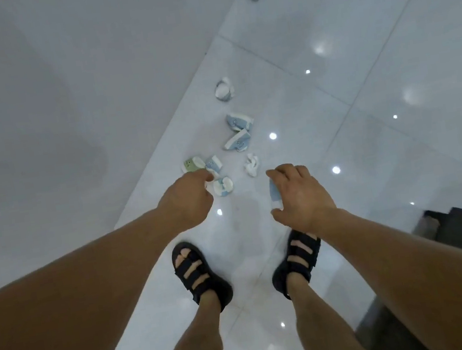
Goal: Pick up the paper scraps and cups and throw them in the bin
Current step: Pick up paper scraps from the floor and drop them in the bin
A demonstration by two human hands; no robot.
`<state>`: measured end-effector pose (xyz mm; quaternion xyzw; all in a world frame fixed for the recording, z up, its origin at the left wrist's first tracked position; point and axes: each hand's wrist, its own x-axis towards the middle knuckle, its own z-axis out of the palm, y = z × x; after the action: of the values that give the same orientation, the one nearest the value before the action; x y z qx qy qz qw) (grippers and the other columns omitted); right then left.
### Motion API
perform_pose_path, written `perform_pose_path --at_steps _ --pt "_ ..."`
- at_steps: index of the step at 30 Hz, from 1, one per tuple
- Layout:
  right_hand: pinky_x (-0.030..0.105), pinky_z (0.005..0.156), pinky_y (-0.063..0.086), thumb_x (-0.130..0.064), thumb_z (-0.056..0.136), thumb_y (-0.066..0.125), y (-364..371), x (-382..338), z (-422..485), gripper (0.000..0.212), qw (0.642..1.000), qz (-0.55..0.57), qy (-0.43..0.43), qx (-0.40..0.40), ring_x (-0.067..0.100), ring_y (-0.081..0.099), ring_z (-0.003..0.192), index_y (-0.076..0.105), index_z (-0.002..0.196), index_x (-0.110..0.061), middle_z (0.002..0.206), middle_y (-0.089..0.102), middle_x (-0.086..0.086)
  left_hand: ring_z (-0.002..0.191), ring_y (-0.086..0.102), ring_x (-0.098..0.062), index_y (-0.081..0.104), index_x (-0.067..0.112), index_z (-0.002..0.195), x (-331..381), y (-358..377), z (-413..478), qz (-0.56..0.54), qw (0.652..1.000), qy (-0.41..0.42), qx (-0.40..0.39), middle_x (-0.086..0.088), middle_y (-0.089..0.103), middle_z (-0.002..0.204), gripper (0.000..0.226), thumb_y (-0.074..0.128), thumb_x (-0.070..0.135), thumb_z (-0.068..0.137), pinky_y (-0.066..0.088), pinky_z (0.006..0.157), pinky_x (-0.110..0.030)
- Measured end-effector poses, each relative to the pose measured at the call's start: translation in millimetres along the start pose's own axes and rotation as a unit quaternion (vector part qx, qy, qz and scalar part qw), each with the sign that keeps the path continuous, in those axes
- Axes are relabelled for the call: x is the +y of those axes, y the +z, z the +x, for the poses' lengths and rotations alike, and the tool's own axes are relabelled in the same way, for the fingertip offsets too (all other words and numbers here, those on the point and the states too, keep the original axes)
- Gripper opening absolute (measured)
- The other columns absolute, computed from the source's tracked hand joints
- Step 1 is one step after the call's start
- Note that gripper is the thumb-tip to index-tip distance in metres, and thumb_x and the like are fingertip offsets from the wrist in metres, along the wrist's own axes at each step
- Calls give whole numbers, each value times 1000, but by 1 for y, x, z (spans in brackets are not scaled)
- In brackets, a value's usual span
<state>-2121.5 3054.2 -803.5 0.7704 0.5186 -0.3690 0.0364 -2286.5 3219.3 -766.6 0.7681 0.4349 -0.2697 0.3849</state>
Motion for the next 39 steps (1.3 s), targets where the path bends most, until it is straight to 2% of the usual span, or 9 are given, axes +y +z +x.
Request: perform_pose_path --at_steps 9,12,15,18,22,26,32,35,39 --pt "35 104 38 -36 83 64 -135 -70 -176 80 989 56 80 110 25 31 130 24 151 -20 146 32 1 123 49 -26 42 21 139 99 -86 -170 142 983 112 -14 -5 44 142 45 41 15 94 39 101 -33" --pt "36 106 38 -39 82 65 -145 -102 -248 81 970 110 138 166 24 30 131 25 151 -20 147 31 0 123 50 -24 41 19 140 114 -93 -229 163 974 153 -35 -6 45 141 47 42 13 94 37 100 -29" --pt "34 107 37 -40 83 65 -133 -129 -318 81 952 148 187 191 21 30 131 25 151 -22 147 30 -2 116 54 -23 42 20 140 130 -92 -278 199 955 213 -53 -5 49 137 46 43 12 94 37 89 -23" --pt "30 105 37 -43 81 64 -117 -141 -387 81 919 188 254 237 19 30 130 25 150 -24 146 31 -5 109 58 -24 44 19 137 161 -88 -318 255 925 277 -47 -6 53 131 45 40 10 93 44 86 -27" --pt "31 107 35 -45 80 67 -83 -148 -483 82 862 235 342 293 18 30 131 26 149 -25 145 31 -7 117 54 -25 44 22 138 210 -59 -373 340 867 364 -25 -4 49 135 45 39 14 94 43 98 -34" --pt "31 107 35 -45 79 68 -32 -151 -587 82 795 270 423 342 18 30 130 28 148 -26 143 33 -6 117 54 -25 42 23 139 255 10 -442 402 798 447 -39 -3 47 136 47 36 11 94 43 98 -33" --pt "32 105 37 -42 77 70 80 -173 -760 85 680 308 536 394 20 33 129 28 148 -26 142 36 -5 112 56 -26 48 20 129 301 167 -581 487 668 558 -75 -6 52 129 36 41 15 94 46 95 -37" --pt "31 107 36 -43 79 70 138 -191 -840 83 630 314 580 410 20 33 129 28 148 -24 143 36 -3 114 54 -28 45 22 133 312 250 -651 525 604 590 -105 -7 49 131 40 41 16 94 45 97 -41" --pt "31 106 37 -44 79 70 208 -210 -929 84 559 344 627 421 19 32 130 28 149 -24 146 33 -5 115 53 -27 45 22 132 317 355 -732 536 536 635 -148 -7 48 133 40 40 13 93 43 91 -34"
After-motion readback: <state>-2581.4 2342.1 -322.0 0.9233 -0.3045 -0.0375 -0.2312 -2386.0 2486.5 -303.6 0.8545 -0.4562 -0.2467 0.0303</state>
